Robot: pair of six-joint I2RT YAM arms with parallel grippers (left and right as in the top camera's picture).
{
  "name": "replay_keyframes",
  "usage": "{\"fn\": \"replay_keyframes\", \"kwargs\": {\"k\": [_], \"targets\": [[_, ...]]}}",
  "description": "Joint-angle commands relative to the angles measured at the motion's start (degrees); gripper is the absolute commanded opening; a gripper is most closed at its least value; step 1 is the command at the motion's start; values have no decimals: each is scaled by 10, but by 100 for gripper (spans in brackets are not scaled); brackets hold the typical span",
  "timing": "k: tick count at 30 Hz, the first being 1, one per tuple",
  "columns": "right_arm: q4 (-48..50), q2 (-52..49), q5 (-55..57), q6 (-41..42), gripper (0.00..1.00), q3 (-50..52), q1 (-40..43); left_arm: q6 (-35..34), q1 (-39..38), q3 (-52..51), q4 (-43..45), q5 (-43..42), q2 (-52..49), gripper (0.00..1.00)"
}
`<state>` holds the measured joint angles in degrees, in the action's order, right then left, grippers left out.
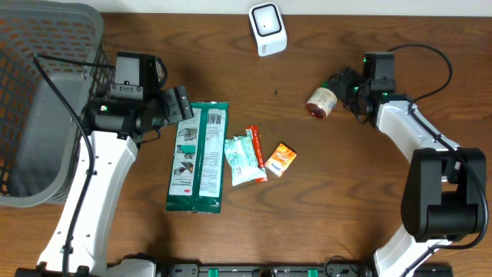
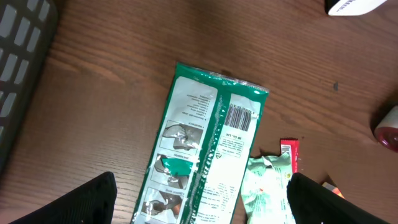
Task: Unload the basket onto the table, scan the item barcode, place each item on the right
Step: 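Lift the jar and carry it toward the barcode scanner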
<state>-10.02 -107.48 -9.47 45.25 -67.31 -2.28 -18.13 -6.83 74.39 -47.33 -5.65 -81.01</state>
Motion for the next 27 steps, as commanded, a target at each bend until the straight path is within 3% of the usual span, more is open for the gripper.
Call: {"fn": "replay_keyframes", "kwargs": {"k": [1,7,15,24,27], "targets": [[0,-22,-23,23,70,-5,6,5,2,1,0,3,-3,88],[-11,-83,-81,27,70,-48,12,5,2,1,0,3,-3,88],[-30,-107,-43,7,64,-74,10,5,2,1,0,3,-3,88],[-87,-107,-56,30,68,-74,7,5,2,1,0,3,-3,88],[-92,-107,-63,30,74,-74,7,5,2,1,0,3,-3,88]]}}
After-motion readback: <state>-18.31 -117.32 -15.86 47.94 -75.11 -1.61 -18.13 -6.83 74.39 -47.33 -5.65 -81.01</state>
